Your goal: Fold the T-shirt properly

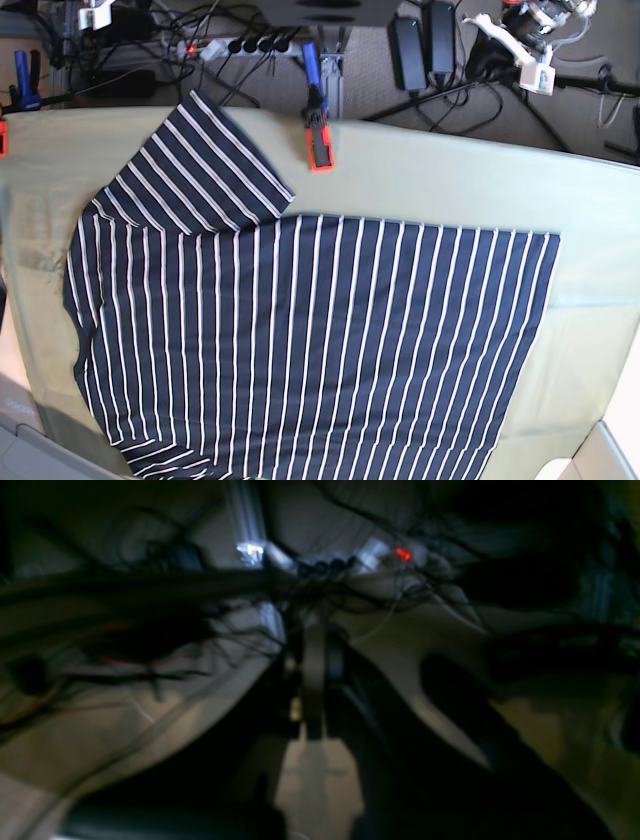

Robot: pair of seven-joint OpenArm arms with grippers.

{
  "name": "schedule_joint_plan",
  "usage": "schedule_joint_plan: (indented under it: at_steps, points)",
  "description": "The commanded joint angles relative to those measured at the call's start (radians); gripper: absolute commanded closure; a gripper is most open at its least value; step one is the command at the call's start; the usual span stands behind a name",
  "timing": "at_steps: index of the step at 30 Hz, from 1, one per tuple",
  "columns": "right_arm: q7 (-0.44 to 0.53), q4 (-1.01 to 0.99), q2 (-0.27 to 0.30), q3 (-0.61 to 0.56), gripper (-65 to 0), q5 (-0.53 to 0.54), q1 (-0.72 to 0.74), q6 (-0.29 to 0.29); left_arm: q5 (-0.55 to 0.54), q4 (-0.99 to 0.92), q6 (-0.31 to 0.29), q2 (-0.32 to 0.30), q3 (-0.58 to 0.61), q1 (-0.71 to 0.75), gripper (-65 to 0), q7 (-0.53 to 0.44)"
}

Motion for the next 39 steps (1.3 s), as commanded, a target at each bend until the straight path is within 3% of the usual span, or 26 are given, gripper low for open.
schedule_joint_plan:
  at_steps: [1, 8, 12, 14, 16, 26, 39]
  points:
    - [-0.008, 0.060, 0.023, 0.035, 0.0, 0.043, -0.045, 0.048, -0.022, 0.057, -0.018, -0.010, -0.024, 0.031, -6.1, -0.015]
    - [-0.129, 0.346, 0.037, 0.268, 0.0, 0.297, -0.081, 0.048, -0.026, 0.286, -0.068, -0.021, -0.130, 0.130, -6.1, -0.008]
    - [-0.135, 0.371, 0.051, 0.317, -20.8, 0.312, 0.029, 0.048, -0.029, 0.320, -0.068, -0.021, -0.149, 0.139, -7.4, -0.002]
    - [-0.174, 0.364, 0.054, 0.314, -30.7, 0.328, 0.094, 0.047, -0.042, 0.320, -0.068, -0.024, -0.149, 0.140, -12.3, 0.016]
    - [-0.195, 0.352, 0.053, 0.307, -34.6, 0.336, 0.151, 0.043, -0.060, 0.320, -0.068, -0.026, -0.149, 0.140, -15.1, 0.044]
    - [-0.207, 0.190, 0.040, 0.180, -34.7, 0.336, 0.356, 0.035, -0.073, 0.320, -0.068, -0.070, -0.149, 0.154, -15.1, 0.058]
    - [-0.208, 0.122, -0.102, 0.019, -34.7, 0.331, 0.415, 0.036, -0.074, 0.320, -0.068, -0.070, -0.149, 0.159, -15.1, 0.058]
